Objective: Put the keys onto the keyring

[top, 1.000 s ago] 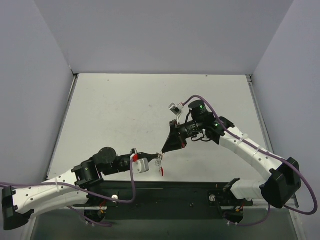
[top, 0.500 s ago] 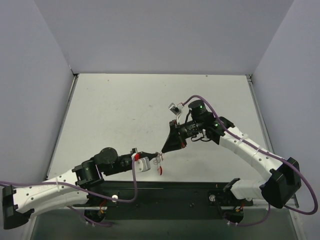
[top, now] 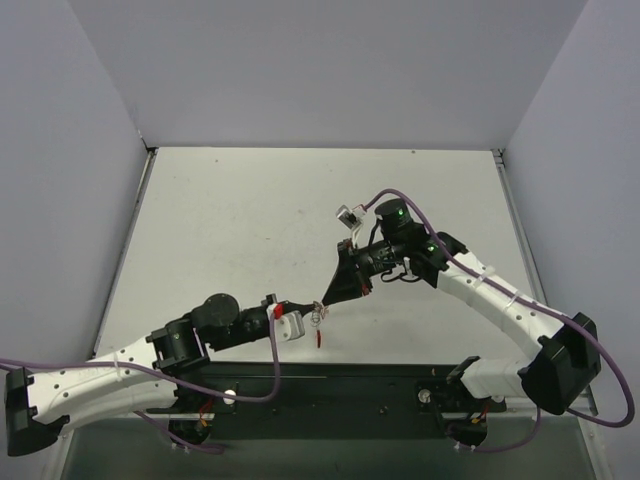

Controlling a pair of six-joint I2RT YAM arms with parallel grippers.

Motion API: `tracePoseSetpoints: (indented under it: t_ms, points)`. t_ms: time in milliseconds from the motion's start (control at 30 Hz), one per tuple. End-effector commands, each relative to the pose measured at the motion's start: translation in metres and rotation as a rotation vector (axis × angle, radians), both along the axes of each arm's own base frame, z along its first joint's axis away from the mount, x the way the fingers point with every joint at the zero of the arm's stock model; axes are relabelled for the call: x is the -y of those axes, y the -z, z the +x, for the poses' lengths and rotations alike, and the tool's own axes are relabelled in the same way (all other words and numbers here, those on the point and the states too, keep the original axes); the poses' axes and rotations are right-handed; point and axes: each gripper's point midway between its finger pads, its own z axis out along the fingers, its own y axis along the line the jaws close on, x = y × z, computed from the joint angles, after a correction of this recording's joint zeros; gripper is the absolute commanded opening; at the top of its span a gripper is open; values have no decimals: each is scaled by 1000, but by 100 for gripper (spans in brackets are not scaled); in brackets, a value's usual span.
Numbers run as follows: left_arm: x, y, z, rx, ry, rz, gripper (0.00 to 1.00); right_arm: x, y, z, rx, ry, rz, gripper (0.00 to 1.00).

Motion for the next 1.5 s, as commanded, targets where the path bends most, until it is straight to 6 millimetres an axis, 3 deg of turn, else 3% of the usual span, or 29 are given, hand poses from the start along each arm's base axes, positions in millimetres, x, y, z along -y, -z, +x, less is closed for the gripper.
tracePoseSetpoints:
  t_ms: [0,733,1167,1200,1467]
  points:
    - [2,-36,9,41,-46,-65,0,-7,-17,-4,-4,-43,38,0]
    - [-9,-23,35,24,-254,17,0,-15,-20,7,-123,59,-11,0]
    - [-9,-17,42,50,-330,50,0,-36,-39,28,-274,174,177,0]
    - [-8,-24,43,56,-334,16,0,-36,-35,28,-293,178,178,0]
    - [-13,-25,47,61,-370,-1,0,-32,-36,34,-307,199,198,0]
